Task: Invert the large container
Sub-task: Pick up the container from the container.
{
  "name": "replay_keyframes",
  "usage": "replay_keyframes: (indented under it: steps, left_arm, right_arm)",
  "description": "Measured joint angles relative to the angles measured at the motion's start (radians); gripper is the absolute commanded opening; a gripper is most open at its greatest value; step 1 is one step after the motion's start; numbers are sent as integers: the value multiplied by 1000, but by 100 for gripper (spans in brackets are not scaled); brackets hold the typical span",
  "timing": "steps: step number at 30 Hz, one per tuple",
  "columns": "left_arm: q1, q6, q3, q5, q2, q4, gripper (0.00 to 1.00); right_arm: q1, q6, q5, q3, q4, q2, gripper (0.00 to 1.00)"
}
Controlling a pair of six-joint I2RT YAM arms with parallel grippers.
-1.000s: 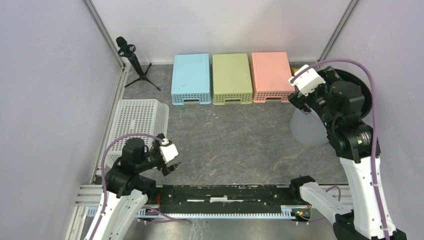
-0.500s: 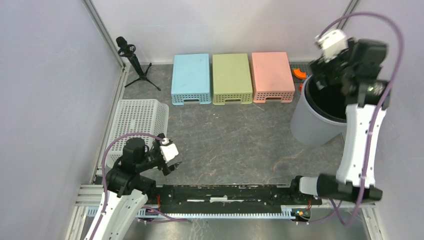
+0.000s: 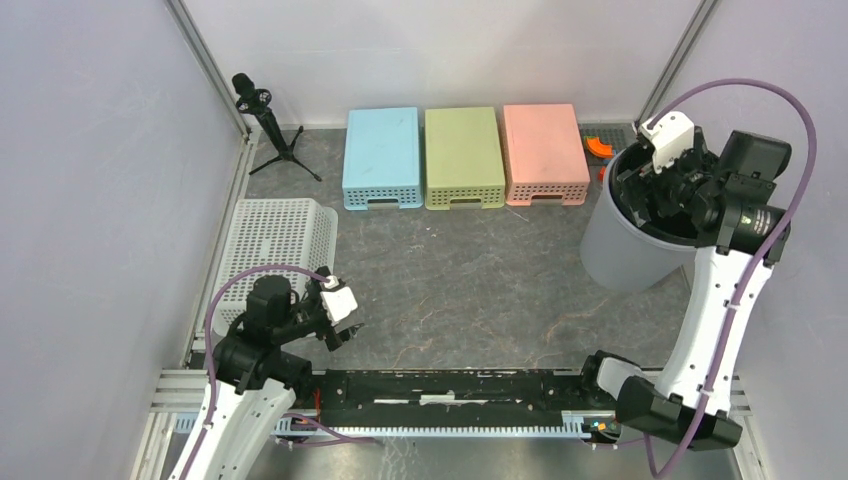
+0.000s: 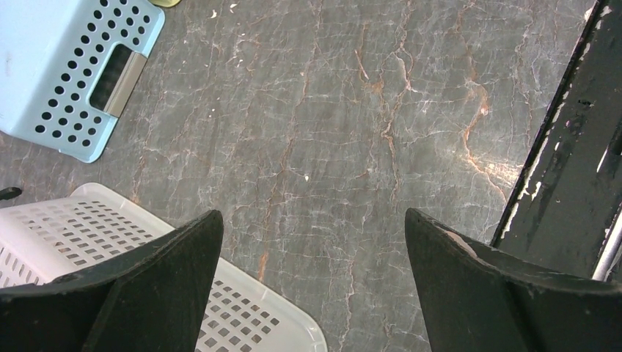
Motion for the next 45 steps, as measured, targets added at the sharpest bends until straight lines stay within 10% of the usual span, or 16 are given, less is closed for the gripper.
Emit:
replay_keyframes:
  steps: [11, 18, 28, 36, 45]
  left_arm:
    - [5, -1, -2, -4, 0, 6, 100]
    - [5, -1, -2, -5, 0, 7, 100]
    - [5, -2, -2, -8, 0, 7, 100]
    - [5, -2, -2, -8, 0, 15, 100]
    - [5, -2, -2, -8, 0, 21, 100]
  right_arm:
    - [2, 42, -106, -217, 90, -55, 87]
    - [2, 62, -107, -258, 143, -56, 55]
    - [2, 65, -138, -263, 158, -35, 42]
    - [2, 87, -164, -269, 160, -18, 0]
    - [-3, 101, -112, -264, 182, -43, 0]
